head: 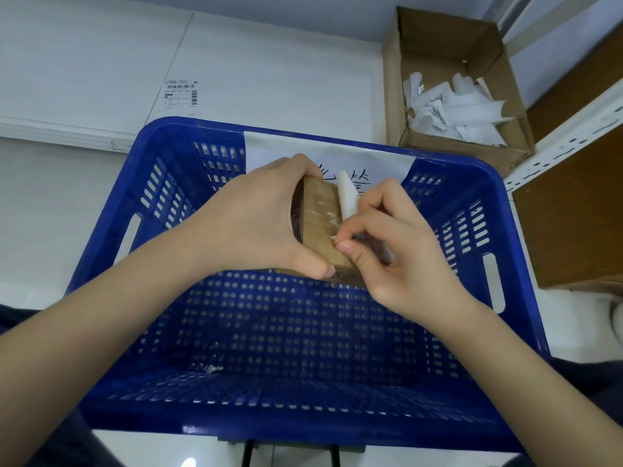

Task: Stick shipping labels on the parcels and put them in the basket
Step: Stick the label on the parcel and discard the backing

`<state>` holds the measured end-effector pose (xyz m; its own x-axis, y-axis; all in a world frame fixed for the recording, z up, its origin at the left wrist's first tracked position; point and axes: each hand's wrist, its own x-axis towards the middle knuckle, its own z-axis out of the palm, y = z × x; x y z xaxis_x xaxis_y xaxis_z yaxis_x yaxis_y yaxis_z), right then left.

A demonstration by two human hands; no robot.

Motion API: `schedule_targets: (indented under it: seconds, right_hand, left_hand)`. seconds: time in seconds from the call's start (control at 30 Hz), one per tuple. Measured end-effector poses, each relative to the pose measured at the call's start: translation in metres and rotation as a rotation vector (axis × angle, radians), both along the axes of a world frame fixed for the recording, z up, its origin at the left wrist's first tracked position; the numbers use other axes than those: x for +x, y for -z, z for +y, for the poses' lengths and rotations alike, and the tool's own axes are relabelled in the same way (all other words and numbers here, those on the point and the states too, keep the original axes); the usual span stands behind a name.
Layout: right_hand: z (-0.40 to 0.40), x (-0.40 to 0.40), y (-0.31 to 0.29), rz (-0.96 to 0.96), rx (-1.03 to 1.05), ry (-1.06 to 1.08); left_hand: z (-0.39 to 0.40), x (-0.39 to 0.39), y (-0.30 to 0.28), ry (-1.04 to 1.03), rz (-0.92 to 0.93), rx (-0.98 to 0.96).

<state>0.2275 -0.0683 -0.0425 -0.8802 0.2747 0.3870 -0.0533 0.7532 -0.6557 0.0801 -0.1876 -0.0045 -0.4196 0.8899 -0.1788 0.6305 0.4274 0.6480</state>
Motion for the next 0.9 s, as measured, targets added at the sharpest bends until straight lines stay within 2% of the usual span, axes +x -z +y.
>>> schedule_targets:
  seconds: [0.1,0.27,0.47,0.63,0.9]
  right_hand:
    - [0.003,0.001,-0.007,0.037,-0.018,0.049]
    - [0.005,-0.001,-0.007,-0.018,0.104,0.052]
    - [0.005,-0.01,-0.014,-0.014,0.506,-0.007]
    - [-0.001,-0.013,-0.006,-0.055,0.595,-0.042]
    - [-0.01,-0.015,-0.001,-0.087,0.619,0.058]
  left_hand:
    - [0.0,-0.001,-0.003,-0.009,-0.018,0.001]
    - [-0.001,0.001,-0.004,0.016,0.074,-0.025]
    - [0.001,0.003,0.0,0.04,0.194,-0.037]
    - [0.002,0.002,0.006,0.046,0.171,-0.031]
    - [0.004,0.002,0.007,0.03,0.162,-0.034]
